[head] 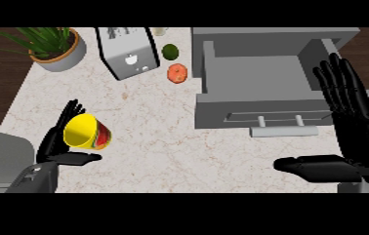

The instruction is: Pick up the cup, place it into the drawer and close the drawer

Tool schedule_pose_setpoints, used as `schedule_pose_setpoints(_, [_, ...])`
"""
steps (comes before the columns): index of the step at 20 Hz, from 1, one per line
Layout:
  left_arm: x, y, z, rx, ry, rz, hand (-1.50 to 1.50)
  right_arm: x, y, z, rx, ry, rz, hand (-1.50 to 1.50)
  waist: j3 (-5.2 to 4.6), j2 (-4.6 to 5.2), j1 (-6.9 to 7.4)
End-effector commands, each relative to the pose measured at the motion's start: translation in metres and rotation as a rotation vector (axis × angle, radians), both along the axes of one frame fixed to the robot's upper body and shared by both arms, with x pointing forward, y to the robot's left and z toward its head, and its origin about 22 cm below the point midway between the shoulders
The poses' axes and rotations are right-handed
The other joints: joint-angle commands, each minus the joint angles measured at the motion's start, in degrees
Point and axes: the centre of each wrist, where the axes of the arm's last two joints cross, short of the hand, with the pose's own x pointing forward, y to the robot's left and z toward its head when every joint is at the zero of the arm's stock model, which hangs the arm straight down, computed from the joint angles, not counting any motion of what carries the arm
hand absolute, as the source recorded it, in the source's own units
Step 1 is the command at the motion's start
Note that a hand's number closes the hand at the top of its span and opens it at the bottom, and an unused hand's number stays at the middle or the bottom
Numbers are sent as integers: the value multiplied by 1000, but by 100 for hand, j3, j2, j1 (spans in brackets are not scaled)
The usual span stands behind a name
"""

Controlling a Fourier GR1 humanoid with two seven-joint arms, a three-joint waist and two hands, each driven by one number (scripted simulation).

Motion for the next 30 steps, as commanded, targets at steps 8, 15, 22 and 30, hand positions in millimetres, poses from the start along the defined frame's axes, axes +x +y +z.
schedule_pose_setpoints(8, [-3,-17,-10,-238,-111,-140,-150,-8,3,-1,-3,8,22,-150,-11,-2,-62])
schedule_pose_setpoints(15, [18,-47,-6,-350,-108,-248,150,7,-11,-7,0,36,8,-150,-2,5,-17])
schedule_pose_setpoints(22, [28,-45,4,-438,-180,-282,150,12,-10,-3,-8,27,-20,-150,0,-8,56])
schedule_pose_setpoints(30, [21,-67,-8,-364,-336,82,150,5,-11,-4,-35,22,-20,-150,7,-27,55])
